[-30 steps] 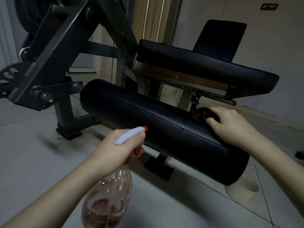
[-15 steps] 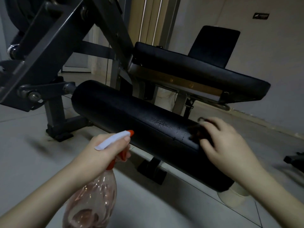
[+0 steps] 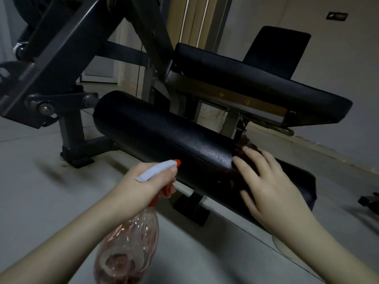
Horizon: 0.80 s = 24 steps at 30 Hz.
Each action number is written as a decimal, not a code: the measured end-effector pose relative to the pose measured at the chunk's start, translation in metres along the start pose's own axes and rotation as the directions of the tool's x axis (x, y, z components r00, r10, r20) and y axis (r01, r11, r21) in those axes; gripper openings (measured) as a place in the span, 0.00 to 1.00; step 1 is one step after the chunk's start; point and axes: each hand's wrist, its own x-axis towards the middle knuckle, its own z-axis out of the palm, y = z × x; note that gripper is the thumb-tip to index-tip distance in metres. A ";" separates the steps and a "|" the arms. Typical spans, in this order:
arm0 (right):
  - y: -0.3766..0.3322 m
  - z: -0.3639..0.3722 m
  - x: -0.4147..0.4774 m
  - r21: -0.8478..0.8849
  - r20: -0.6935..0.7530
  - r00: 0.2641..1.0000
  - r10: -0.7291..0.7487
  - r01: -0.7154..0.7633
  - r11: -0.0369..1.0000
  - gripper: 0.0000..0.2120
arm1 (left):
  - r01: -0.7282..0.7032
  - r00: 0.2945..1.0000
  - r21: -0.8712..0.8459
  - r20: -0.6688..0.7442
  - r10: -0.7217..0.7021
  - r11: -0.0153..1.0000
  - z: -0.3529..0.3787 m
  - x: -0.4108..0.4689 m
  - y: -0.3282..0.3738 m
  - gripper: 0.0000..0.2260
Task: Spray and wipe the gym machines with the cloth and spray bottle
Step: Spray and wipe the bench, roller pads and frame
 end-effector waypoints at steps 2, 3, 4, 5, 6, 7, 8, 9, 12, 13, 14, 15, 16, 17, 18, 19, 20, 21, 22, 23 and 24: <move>-0.005 0.006 0.004 -0.051 -0.019 1.000 -0.024 0.023 0.998 0.28 | 0.007 1.000 0.009 -0.005 -0.007 1.000 -0.001 0.000 -0.002 0.21; -0.010 0.010 0.012 -0.048 -0.025 0.999 -0.025 0.024 0.999 0.28 | 0.017 1.000 0.010 -0.014 -0.017 1.000 -0.002 -0.001 -0.003 0.20; -0.017 0.013 0.022 -0.039 -0.034 0.999 -0.026 0.025 0.999 0.28 | 0.026 0.999 0.004 -0.028 -0.026 1.000 -0.004 -0.001 -0.005 0.20; -0.022 0.017 0.030 -0.034 -0.037 0.999 -0.023 0.022 0.999 0.27 | 0.032 0.999 -0.001 -0.034 -0.032 0.999 -0.005 -0.001 -0.005 0.19; -0.029 0.020 0.039 -0.029 -0.038 0.999 -0.023 0.022 0.999 0.27 | 0.035 0.999 0.000 -0.036 -0.035 0.999 -0.006 -0.001 -0.006 0.20; -0.036 0.024 0.048 -0.021 -0.043 0.999 -0.025 0.025 0.999 0.27 | 0.035 0.999 0.000 -0.037 -0.035 0.999 -0.008 0.000 -0.006 0.20; -0.042 0.026 0.057 -0.012 -0.058 0.998 -0.029 0.029 1.000 0.27 | 0.037 0.999 -0.004 -0.037 -0.037 0.999 -0.008 0.001 -0.007 0.21; -0.048 0.029 0.067 0.000 -0.076 0.996 -0.035 0.036 0.999 0.27 | 0.039 0.998 -0.012 -0.044 -0.039 0.999 -0.010 0.001 -0.008 0.22; -0.067 0.033 0.096 0.039 -0.080 0.996 -0.049 0.052 0.998 0.26 | 0.041 0.997 -0.019 -0.069 -0.042 0.999 -0.013 0.002 -0.011 0.24; -0.072 0.034 0.104 0.048 -0.071 0.996 -0.050 0.054 0.997 0.26 | 0.037 0.996 -0.015 -0.076 -0.038 0.999 -0.014 0.002 -0.011 0.23; -0.075 0.034 0.109 0.057 -0.061 0.997 -0.048 0.051 0.997 0.26 | 0.038 0.995 -0.014 -0.089 -0.039 0.999 -0.015 0.001 -0.012 0.23; -0.077 0.034 0.111 0.067 -0.058 0.997 -0.049 0.053 0.996 0.26 | 0.044 0.994 -0.018 -0.099 -0.046 0.999 -0.016 0.001 -0.013 0.23; -0.078 0.035 0.111 0.071 -0.060 0.997 -0.055 0.060 0.996 0.26 | 0.051 0.993 -0.021 -0.102 -0.052 0.999 -0.017 0.000 -0.013 0.24; -0.078 0.037 0.109 0.067 -0.072 0.995 -0.069 0.074 0.995 0.26 | 0.052 0.993 -0.017 -0.107 -0.054 0.998 -0.018 -0.001 -0.013 0.25; -0.077 0.038 0.107 0.054 -0.082 0.993 -0.083 0.088 0.995 0.27 | 0.054 0.992 -0.012 -0.111 -0.055 0.998 -0.020 -0.001 -0.013 0.25; -0.078 0.040 0.106 0.041 -0.090 0.992 -0.090 0.094 0.995 0.27 | 0.055 0.992 -0.014 -0.113 -0.057 0.998 -0.022 -0.001 -0.013 0.25; -0.080 0.041 0.107 0.027 -0.094 0.992 -0.086 0.089 0.996 0.27 | 0.057 0.990 -0.021 -0.125 -0.059 0.998 -0.024 -0.001 -0.014 0.26; -0.082 0.043 0.110 0.015 -0.109 0.991 -0.078 0.080 0.997 0.27 | 0.057 0.988 -0.025 -0.144 -0.060 0.998 -0.027 -0.001 -0.016 0.27; -0.085 0.044 0.114 0.011 -0.108 0.991 -0.074 0.076 0.997 0.27 | 0.058 0.984 -0.033 -0.165 -0.063 0.998 -0.030 -0.001 -0.017 0.27; -0.089 0.045 0.120 0.002 -0.103 0.991 -0.082 0.082 0.997 0.27 | 0.054 0.981 -0.044 -0.184 -0.061 0.998 -0.033 0.001 -0.018 0.27; -0.092 0.046 0.124 -0.004 -0.095 0.991 -0.093 0.093 0.996 0.27 | 0.049 0.979 -0.043 -0.196 -0.057 0.998 -0.036 0.001 -0.020 0.26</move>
